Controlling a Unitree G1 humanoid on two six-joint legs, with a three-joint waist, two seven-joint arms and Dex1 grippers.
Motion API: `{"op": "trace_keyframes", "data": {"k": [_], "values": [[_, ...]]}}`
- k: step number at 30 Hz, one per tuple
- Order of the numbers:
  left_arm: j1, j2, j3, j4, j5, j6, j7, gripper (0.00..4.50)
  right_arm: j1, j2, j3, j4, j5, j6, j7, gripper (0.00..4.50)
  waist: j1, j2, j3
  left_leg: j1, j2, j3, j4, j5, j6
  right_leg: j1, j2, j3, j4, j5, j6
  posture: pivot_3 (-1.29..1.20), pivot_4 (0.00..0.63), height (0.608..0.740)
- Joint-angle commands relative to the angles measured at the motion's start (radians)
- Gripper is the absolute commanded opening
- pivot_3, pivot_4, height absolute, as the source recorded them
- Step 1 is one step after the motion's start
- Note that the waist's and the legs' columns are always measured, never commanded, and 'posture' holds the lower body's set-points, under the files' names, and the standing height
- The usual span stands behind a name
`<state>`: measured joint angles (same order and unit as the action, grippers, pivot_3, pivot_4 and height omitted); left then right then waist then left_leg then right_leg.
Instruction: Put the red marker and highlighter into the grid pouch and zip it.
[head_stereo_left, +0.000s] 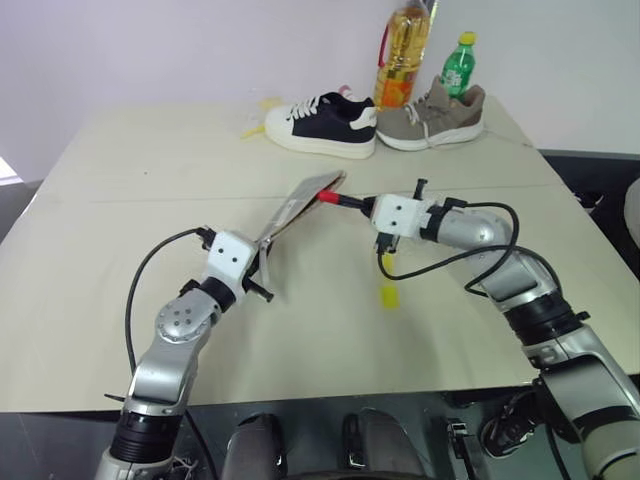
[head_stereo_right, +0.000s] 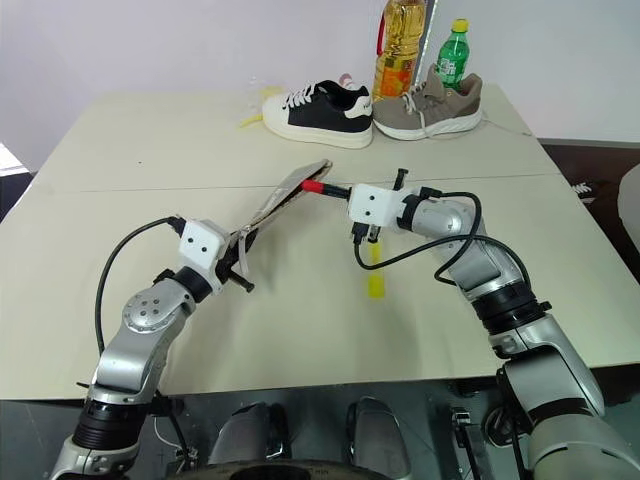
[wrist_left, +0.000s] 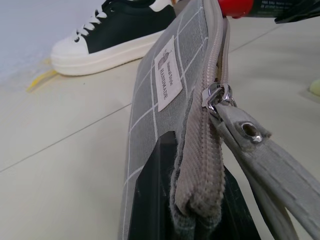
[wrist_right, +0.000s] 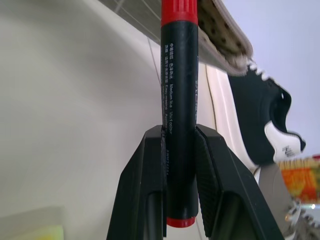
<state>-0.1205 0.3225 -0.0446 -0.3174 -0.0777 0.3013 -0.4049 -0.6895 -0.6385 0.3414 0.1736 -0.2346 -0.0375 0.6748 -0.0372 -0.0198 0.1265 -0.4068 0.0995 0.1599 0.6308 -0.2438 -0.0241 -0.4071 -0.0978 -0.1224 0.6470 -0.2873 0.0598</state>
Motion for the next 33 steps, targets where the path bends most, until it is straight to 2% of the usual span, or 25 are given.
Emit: {"op": "trace_keyframes", "data": {"k": [1, 6, 12, 15, 23, 26, 29, 33], "values": [[-0.016, 0.002, 0.007, -0.026, -0.011, -0.018, -0.004, 0.0, -0.031, -0.004, -0.011, -0.028, -0.033, -0.034, 0.011, 0.27, 0.002, 0.0, 0.0, 0.0, 0.0, 0.0, 0.0, 0.0, 0.0, 0.0, 0.0, 0.0, 0.0, 0.0, 0.0, 0.0, 0.15, 0.705], [-0.01, 0.069, -0.033, -0.032, 0.04, -0.048, -0.052, 0.0, -0.083, -0.061, 0.049, -0.02, -0.198, -0.166, 0.013, 0.27, 0.002, 0.0, 0.0, 0.0, 0.0, 0.0, 0.0, 0.0, 0.0, 0.0, 0.0, 0.0, 0.0, 0.0, 0.0, 0.0, 0.15, 0.705], [-0.019, 0.188, -0.098, -0.033, 0.082, -0.084, -0.17, 0.0, -0.124, -0.079, 0.109, -0.065, -0.307, -0.28, 0.061, 0.27, 0.002, 0.001, 0.0, 0.0, 0.0, 0.001, 0.0, 0.0, 0.0, -0.001, 0.0, 0.0, 0.0, 0.0, 0.0, 0.0, 0.15, 0.705], [-0.029, 0.218, -0.106, -0.044, 0.057, -0.075, -0.22, 0.0, -0.122, -0.054, 0.143, -0.115, -0.318, -0.307, 0.12, 0.27, 0.001, 0.001, 0.0, 0.0, 0.0, 0.001, 0.0, 0.0, -0.001, -0.001, 0.0, 0.0, 0.0, 0.0, 0.0, 0.0, 0.15, 0.705], [-0.052, 0.215, -0.1, -0.056, 0.031, -0.049, -0.256, 0.0, -0.117, 0.042, 0.16, -0.139, -0.292, -0.323, 0.168, 0.27, 0.009, 0.001, 0.0, 0.0, 0.0, 0.001, 0.001, 0.001, -0.001, 0.0, 0.0, 0.0, 0.0, 0.0, 0.0, 0.0, 0.15, 0.705], [-0.051, 0.196, -0.075, -0.056, 0.02, -0.03, -0.231, 0.0, -0.097, 0.042, 0.131, -0.154, -0.226, -0.307, 0.21, 1.7, 0.017, 0.001, 0.0, 0.0, 0.0, 0.001, 0.001, 0.001, -0.001, 0.0, 0.0, 0.0, 0.001, 0.0, 0.0, 0.0, 0.15, 0.705], [-0.041, 0.176, -0.057, -0.041, 0.029, -0.032, -0.202, 0.0, -0.069, 0.056, 0.05, -0.206, -0.062, -0.2, 0.271, 3.11, 0.022, 0.0, 0.0, 0.0, 0.0, 0.001, 0.001, 0.001, -0.001, 0.0, 0.0, 0.0, 0.001, 0.0, 0.0, 0.0, 0.15, 0.705], [-0.04, 0.141, -0.037, -0.002, 0.045, -0.042, -0.141, 0.0, -0.055, 0.079, -0.111, -0.347, 0.252, 0.207, 0.368, 3.11, 0.025, 0.0, 0.0, 0.0, 0.0, 0.0, 0.003, 0.0, 0.0, 0.001, 0.0, 0.0, 0.001, 0.0, 0.0, 0.0, 0.15, 0.705]]}}
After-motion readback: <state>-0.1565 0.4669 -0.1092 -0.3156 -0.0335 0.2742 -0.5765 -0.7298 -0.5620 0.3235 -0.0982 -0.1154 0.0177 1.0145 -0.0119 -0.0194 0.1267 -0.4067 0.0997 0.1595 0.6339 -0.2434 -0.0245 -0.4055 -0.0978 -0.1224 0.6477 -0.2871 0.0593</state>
